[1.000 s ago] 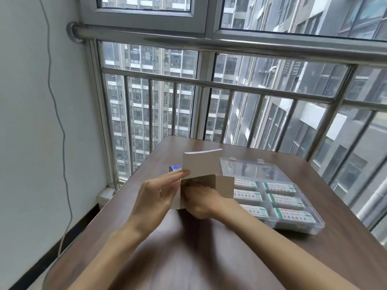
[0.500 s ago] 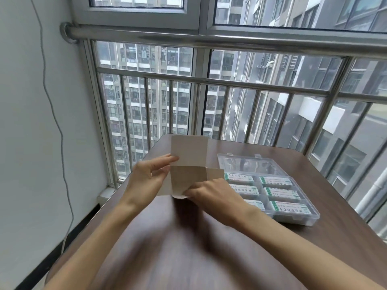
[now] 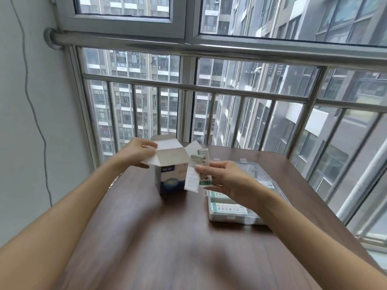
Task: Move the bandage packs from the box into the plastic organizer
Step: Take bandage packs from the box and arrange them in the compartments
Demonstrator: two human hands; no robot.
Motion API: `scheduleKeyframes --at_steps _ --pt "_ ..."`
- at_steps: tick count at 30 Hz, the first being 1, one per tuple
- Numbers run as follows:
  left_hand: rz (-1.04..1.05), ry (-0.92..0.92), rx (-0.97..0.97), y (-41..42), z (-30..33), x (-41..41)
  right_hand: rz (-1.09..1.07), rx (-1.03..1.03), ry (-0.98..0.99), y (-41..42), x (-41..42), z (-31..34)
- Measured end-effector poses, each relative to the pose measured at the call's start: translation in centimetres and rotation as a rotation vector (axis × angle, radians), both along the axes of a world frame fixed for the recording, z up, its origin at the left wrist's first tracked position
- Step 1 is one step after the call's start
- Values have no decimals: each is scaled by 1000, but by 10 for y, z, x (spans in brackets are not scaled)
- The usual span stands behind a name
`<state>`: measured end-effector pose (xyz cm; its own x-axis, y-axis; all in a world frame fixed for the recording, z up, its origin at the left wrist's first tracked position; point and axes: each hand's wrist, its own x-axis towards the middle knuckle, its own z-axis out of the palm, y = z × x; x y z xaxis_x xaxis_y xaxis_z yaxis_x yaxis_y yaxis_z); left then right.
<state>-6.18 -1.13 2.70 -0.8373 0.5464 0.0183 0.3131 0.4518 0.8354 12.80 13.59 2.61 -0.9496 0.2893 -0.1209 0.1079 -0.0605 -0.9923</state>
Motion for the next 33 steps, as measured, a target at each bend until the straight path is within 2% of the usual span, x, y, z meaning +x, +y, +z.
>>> scheduleKeyframes --at_steps 2,6,9,11,12,14,17,20,23,25,29,33 --pt "-21 -44 -55 7 -2 2 -34 7 -8 8 8 6" --pt "4 36 -92 10 -2 2 -101 51 -28 21 22 19" --pt "139 353 -234 3 9 18 -131 78 -2 28 33 24" --pt "234 547 -100 2 19 46 -154 114 30 33 38 25" --pt "189 559 -1 6 25 64 -181 143 53 37 41 25" --pt "-37 351 142 17 32 97 -265 248 98 40 46 27" --pt "-303 -19 183 41 30 127 -364 477 175 41 52 28" --pt "-381 -264 241 67 22 141 -392 739 236 46 59 25" --pt "-407 -377 272 87 15 153 -370 795 244 52 67 20" --pt "-420 -417 306 99 9 161 -330 742 196 61 72 14" --pt "-342 -495 409 105 -9 167 -156 456 33 75 81 3" --pt "-298 -498 406 103 -30 164 -161 241 51 91 93 4"
